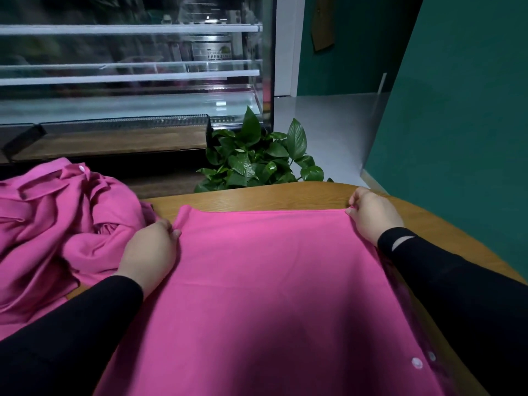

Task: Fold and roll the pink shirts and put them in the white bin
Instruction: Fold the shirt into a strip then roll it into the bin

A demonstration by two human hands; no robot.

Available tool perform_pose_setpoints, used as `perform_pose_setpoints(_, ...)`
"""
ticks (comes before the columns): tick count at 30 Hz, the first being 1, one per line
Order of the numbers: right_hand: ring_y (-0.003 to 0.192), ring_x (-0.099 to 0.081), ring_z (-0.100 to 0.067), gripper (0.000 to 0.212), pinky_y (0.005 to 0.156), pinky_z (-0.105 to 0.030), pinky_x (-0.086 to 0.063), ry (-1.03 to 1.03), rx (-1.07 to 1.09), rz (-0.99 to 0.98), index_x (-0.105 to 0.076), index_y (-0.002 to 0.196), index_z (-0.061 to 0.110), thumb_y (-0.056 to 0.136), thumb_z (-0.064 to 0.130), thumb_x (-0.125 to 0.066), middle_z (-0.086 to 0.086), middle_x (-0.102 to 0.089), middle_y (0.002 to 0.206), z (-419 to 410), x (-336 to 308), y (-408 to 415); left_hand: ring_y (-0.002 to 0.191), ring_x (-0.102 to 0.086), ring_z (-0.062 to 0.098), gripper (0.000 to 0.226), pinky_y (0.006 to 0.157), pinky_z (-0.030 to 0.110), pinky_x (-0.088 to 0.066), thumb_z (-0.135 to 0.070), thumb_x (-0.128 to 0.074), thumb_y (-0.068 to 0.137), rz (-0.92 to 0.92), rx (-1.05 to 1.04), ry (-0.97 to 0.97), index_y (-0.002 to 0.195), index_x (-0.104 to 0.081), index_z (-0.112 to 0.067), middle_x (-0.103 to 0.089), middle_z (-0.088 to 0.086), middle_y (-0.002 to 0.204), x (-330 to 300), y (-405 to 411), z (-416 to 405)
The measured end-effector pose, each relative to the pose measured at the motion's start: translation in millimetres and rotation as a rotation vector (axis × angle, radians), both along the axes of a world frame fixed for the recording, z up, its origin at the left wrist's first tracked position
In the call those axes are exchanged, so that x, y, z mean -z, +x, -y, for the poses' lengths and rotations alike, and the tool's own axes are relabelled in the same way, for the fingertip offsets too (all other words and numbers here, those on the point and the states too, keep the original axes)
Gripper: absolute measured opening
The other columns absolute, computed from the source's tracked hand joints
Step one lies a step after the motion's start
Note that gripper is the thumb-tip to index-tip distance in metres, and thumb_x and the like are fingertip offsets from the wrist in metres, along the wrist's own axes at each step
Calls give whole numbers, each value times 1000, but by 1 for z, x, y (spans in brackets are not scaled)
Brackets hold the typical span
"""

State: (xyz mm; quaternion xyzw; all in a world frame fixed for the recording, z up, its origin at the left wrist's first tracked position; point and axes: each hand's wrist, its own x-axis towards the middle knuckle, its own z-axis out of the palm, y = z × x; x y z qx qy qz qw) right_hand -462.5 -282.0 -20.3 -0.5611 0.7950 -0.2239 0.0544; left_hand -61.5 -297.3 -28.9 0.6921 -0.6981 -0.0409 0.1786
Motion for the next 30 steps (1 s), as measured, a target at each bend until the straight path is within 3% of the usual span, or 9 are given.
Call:
perform_pose_setpoints(3, 76, -60, -25, 12, 69, -36, -50, -32, -28, -119, -53, 92, 20, 95, 19, -64, -4, -67, 86, -6, 4, 3, 78, -69, 42, 20, 64, 44, -47, -31, -42, 105, 114, 109, -113, 114, -46, -14, -68, 22, 87, 3, -6, -12)
perform_pose_setpoints(5, 88, -62, -29, 13, 76, -41, -53, -66, -42, -205, -56, 98, 18, 93, 23, -68, -10, -66, 106, -12, -2, 8, 78, -66, 41, 24, 64, 45, -48, -34, -45, 104, 202, 146, -212, 120, -46, -17, -59, 18, 95, -5, -9, -15)
perform_pose_setpoints(8, 102, -58, -27, 22, 89, -43, -51, -181, -135, -324, -62, 108, 14, 94, 31, -66, -7, -60, 113, -26, -16, 29, 82, -58, 34, 24, 69, 42, -45, -40, -48, 102, 379, 345, -375, 104, -62, -20, -59, 9, 99, -17, -14, -17)
perform_pose_setpoints(11, 111, -58, -23, 34, 98, -37, -47, -43, -311, -166, -63, 124, 15, 103, 38, -50, -4, -61, 121, -45, -19, 69, 110, -64, 25, 47, 106, 50, -44, -48, -33, 100, 329, 606, -146, 114, -70, -23, -67, 5, 120, -8, -18, -21)
perform_pose_setpoints(13, 140, -42, -25, 54, 118, -42, -33, 240, -344, -42, -43, 148, 15, 106, 47, -35, -7, -44, 153, -56, -9, 87, 144, -39, 18, 58, 123, 42, -23, -54, -27, 102, 233, 534, 105, 147, -49, -24, -42, 2, 156, 2, -16, -22)
perform_pose_setpoints(16, 155, 0, -16, 72, 126, -48, -2, 368, -373, -142, -8, 161, 22, 102, 62, -15, 2, 0, 169, -64, 10, 84, 153, -7, 11, 58, 124, 33, -3, -52, -21, 105, 175, 447, 247, 159, -19, -30, -10, -7, 166, 10, -15, -16)
perform_pose_setpoints(20, 154, 5, -12, 78, 125, -46, 3, 339, -396, -239, 0, 161, 29, 95, 70, -3, 8, 6, 168, -56, 14, 62, 154, -5, 13, 56, 124, 36, -1, -49, -23, 106, 139, 414, 332, 158, -20, -30, -8, -7, 167, 1, -21, -4)
perform_pose_setpoints(25, 155, 0, -11, 80, 125, -45, 0, 314, -417, -269, -7, 161, 31, 93, 73, -2, 10, 0, 167, -51, 15, 53, 130, -54, 14, 38, 109, 25, -36, -34, -53, 101, -312, 260, 75, 135, -60, -18, -61, -3, 139, -8, -5, -34)
perform_pose_setpoints(30, 141, -41, -15, 62, 119, -38, -27, 14, -376, 21, -52, 145, 22, 98, 59, -35, 3, -49, 152, -65, 0, 58, 118, -61, 6, 46, 107, 31, -44, -18, -70, 93, -820, -33, 4, 136, -56, -17, -64, -6, 129, -5, 31, -111)
